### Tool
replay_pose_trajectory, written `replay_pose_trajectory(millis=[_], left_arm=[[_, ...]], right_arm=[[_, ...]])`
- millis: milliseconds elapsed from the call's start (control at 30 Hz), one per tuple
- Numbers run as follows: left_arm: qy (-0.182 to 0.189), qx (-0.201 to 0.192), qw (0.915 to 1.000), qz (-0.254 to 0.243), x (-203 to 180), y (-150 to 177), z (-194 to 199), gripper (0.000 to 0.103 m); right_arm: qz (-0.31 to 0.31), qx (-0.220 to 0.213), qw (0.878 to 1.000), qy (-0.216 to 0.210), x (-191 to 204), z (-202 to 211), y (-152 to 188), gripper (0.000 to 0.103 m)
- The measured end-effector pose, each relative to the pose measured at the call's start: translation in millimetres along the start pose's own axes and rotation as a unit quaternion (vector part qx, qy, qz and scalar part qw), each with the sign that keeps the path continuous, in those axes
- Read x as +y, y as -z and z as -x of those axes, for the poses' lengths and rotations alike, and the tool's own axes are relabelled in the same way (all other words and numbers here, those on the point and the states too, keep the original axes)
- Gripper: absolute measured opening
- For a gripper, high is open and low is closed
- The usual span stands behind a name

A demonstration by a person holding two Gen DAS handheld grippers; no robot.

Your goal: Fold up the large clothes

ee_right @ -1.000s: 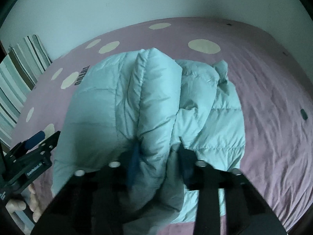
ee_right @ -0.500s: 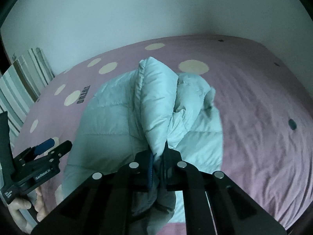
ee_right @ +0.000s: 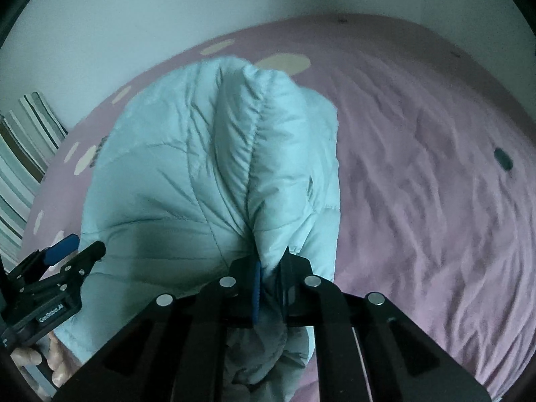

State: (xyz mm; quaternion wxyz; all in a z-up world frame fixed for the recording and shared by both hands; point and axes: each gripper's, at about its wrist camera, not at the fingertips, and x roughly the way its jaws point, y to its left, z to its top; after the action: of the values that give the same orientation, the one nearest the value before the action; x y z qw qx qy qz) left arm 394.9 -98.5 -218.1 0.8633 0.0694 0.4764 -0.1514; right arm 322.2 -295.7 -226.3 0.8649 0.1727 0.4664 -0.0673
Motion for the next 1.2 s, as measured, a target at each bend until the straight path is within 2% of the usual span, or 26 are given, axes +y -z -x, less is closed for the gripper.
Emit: replay_pose_trajectory(millis=[133, 333, 467, 667, 833, 967, 1033, 1133, 1200], left_arm=[[0.002, 0.019, 0.9998, -0.007, -2.4, 1.5, -16.9, 0.077], [-0.002, 0.008, 0.9998, -0.016, -1.4, 0.0, -11.1, 0.075], [-0.017, -0.012, 0.9998, -0.007, 4.0, 1.9, 14.9, 0.074], [-0.014, -0.047, 0.9988, 0.006, 10.5, 8.9, 54.4, 0.074], [0.005, -0.032, 0.9994, 0.009, 8.5, 16.4, 56.1, 0.074], [0.002, -0.015, 0.9999, 0.005, 4.5, 22.1, 42.8, 0.074], [0.001, -0.008, 1.0, 0.005, 2.5, 23.9, 36.2, 0.075], [-0.001, 0.0, 1.0, -0.005, -1.1, 26.5, 25.7, 0.075], [-0.002, 0.005, 1.0, -0.007, -2.9, 29.2, 18.1, 0.075]], right_arm=[[-0.015, 0.017, 1.0, -0.016, -9.4, -19.9, 3.2, 0.009], [-0.02, 0.017, 0.999, -0.023, -12.9, -16.2, 1.9, 0.01], [-0.018, -0.005, 0.999, -0.026, -12.7, 5.6, 2.7, 0.016], [-0.018, -0.048, 0.998, -0.026, -9.8, 51.7, 6.0, 0.016], [0.002, -0.078, 0.996, -0.04, 2.7, 90.4, 14.9, 0.016], [0.04, -0.05, 0.997, -0.045, 18.3, 82.0, 27.7, 0.016], [0.05, -0.029, 0.998, -0.027, 18.8, 63.8, 35.2, 0.016], [0.038, 0.008, 0.999, -0.027, 11.9, 31.9, 43.2, 0.016], [0.035, 0.015, 0.999, -0.026, 9.6, 20.9, 48.9, 0.016]])
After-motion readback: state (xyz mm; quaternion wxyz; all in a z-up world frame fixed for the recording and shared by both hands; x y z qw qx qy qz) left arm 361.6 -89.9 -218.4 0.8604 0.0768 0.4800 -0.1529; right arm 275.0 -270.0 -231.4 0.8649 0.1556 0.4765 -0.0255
